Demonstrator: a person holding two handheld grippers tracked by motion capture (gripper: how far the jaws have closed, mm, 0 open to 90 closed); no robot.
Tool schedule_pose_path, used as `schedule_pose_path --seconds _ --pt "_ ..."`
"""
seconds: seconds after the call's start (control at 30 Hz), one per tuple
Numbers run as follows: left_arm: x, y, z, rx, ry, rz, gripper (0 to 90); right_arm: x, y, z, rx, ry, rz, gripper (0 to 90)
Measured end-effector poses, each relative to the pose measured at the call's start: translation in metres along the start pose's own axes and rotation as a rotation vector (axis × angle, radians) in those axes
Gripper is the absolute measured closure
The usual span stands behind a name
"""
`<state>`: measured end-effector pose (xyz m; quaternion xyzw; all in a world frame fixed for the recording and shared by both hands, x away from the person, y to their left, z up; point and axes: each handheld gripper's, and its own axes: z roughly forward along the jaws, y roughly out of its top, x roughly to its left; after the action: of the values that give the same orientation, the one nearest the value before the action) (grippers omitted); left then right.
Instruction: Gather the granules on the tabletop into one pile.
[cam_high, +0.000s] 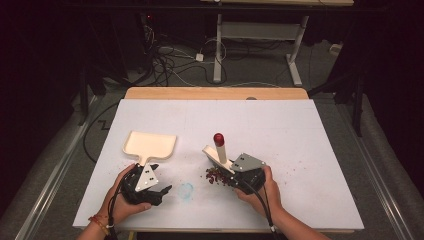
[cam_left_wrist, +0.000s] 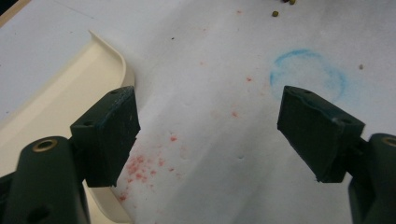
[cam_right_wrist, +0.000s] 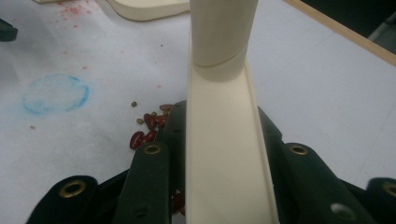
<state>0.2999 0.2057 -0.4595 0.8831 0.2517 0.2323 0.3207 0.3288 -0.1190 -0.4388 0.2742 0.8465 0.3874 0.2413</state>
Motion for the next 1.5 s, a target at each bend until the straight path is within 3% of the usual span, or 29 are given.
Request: schedule_pose_path --seconds 0.17,0.27,0.3,0.37,0.43,0.5,0.6,0.73,0.9,1.03,1.23,1.5 --pt "0.001 0.0 0.0 -0.001 0.001 -0.003 20.2 -0.012 0.001 -0.01 -0.035 0.003 0.009 67.1" --pt "0.001 0.0 0.0 -0.001 0.003 -0.004 20.2 -0.02 0.001 -0.021 -0.077 0.036 0.014 67.1" --pt "0.001 0.0 0.0 0.0 0.005 -0.004 20.2 -0.023 0.001 -0.028 -0.108 0.087 0.022 67.1" --pt "0.002 0.0 -0.001 -0.004 0.013 -0.005 20.2 -0.023 0.001 -0.031 -0.117 0.11 0.028 67.1" --pt "0.004 0.0 -0.004 -0.011 0.025 -0.014 20.1 -0.019 0.001 -0.037 -0.136 0.199 0.036 67.1" --pt "0.007 -0.001 -0.007 -0.022 0.041 -0.029 20.1 -0.01 0.0 -0.041 -0.146 0.274 0.008 67.1" --pt "0.011 -0.003 -0.012 -0.045 0.06 -0.056 20.1 0.007 -0.004 -0.039 -0.123 0.388 -0.018 67.1" --pt "0.016 -0.006 -0.018 -0.066 0.086 -0.08 20.1 0.019 -0.009 -0.028 -0.083 0.466 -0.043 67.1" --pt "0.02 -0.007 -0.021 -0.085 0.099 -0.099 20.1 0.021 -0.014 -0.019 -0.053 0.489 -0.044 67.1" --pt "0.019 -0.006 -0.02 -0.079 0.09 -0.091 20.1 0.013 -0.014 -0.016 -0.058 0.452 -0.067 67.1" --pt "0.017 -0.005 -0.018 -0.071 0.08 -0.08 20.1 -0.009 -0.012 -0.005 -0.052 0.414 -0.024 67.0" --pt "0.017 -0.005 -0.018 -0.067 0.073 -0.077 20.1 -0.018 -0.009 -0.008 -0.061 0.349 -0.045 67.1"
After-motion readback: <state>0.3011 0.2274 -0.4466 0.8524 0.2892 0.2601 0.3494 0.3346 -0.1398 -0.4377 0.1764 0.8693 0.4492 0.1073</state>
